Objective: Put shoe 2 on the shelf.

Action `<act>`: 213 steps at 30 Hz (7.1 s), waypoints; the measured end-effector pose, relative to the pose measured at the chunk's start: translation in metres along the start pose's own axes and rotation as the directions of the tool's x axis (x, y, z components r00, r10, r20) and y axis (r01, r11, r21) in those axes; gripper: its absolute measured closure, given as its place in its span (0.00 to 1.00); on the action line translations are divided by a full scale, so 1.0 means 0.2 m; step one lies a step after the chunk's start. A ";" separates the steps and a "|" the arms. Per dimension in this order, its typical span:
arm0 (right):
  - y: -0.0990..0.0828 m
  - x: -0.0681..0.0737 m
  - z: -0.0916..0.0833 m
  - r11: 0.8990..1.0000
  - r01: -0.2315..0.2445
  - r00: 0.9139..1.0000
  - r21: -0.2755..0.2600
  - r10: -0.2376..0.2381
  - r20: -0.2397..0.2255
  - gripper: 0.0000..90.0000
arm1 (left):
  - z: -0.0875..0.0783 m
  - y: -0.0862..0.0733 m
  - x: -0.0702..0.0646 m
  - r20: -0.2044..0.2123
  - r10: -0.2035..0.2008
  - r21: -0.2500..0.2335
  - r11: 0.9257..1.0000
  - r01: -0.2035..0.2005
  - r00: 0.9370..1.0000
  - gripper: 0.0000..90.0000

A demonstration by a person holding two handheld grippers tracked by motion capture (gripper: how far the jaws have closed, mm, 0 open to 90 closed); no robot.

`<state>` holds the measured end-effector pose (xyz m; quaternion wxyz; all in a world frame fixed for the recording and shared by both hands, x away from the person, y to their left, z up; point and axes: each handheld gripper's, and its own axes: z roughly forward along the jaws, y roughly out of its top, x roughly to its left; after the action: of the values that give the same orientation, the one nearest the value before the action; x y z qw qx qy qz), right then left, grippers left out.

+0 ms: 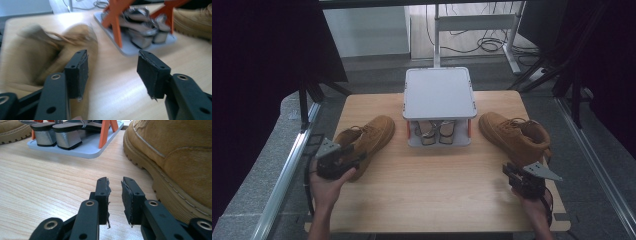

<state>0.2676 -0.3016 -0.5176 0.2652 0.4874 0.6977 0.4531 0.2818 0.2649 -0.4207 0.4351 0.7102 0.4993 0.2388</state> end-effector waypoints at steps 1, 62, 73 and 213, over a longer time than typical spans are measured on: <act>0.00 0.00 0.00 1.000 0.003 1.000 0.003 -0.003 -0.002 0.83 | -0.01 0.02 0.01 0.005 -0.008 -0.010 1.000 0.008 1.000 0.47; -0.01 0.02 0.03 1.000 0.007 1.000 0.022 -0.006 -0.011 0.76 | 0.26 0.08 0.39 -0.112 -0.076 0.303 0.947 0.106 0.991 0.81; 0.16 0.05 -0.07 0.999 0.034 0.993 -0.032 -0.037 -0.108 0.67 | 0.25 0.08 0.39 -0.106 -0.084 0.292 0.950 0.112 0.991 0.82; 1.13 -0.38 -0.33 0.985 -0.088 0.995 -0.149 0.094 0.035 0.88 | -0.15 0.71 0.20 0.042 -0.156 -0.124 0.979 0.160 0.987 0.84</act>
<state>0.3419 -0.3705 -0.2921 0.2940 0.5073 0.6337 0.5046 0.3460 0.2963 -0.2871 0.5049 0.6431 0.5307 0.2232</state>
